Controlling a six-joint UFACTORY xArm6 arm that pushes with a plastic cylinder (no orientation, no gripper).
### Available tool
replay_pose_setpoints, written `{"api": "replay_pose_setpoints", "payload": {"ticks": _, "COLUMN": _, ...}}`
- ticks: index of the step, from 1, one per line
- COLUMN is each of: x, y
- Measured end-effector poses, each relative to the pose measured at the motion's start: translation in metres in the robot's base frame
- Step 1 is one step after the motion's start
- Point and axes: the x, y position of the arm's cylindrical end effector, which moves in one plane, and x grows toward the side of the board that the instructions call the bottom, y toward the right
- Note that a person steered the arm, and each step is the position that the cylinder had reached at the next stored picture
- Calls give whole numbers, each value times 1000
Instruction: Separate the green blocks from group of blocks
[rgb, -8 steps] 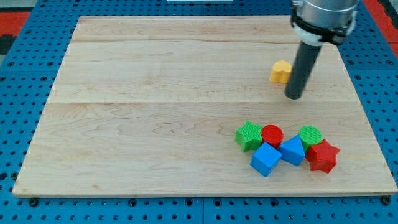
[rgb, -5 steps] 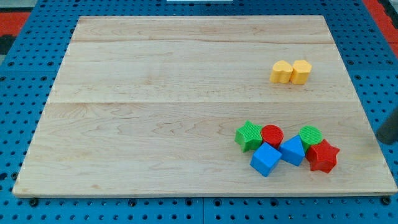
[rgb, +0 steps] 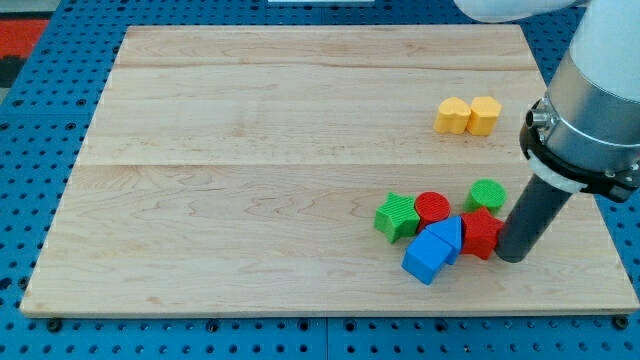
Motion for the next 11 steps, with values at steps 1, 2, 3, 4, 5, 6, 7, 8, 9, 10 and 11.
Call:
{"api": "replay_pose_setpoints", "payload": {"ticks": 1, "x": -24, "y": 0}}
{"api": "replay_pose_setpoints", "payload": {"ticks": 2, "x": -27, "y": 19}}
{"api": "replay_pose_setpoints", "payload": {"ticks": 3, "x": -70, "y": 39}}
{"api": "replay_pose_setpoints", "payload": {"ticks": 4, "x": -78, "y": -27}}
{"api": "replay_pose_setpoints", "payload": {"ticks": 5, "x": -79, "y": -121}}
{"api": "replay_pose_setpoints", "payload": {"ticks": 6, "x": -95, "y": -155}}
{"api": "replay_pose_setpoints", "payload": {"ticks": 7, "x": -75, "y": -220}}
{"api": "replay_pose_setpoints", "payload": {"ticks": 8, "x": -10, "y": -229}}
{"api": "replay_pose_setpoints", "payload": {"ticks": 9, "x": -9, "y": -152}}
{"api": "replay_pose_setpoints", "payload": {"ticks": 10, "x": -10, "y": -93}}
{"api": "replay_pose_setpoints", "payload": {"ticks": 11, "x": -17, "y": -82}}
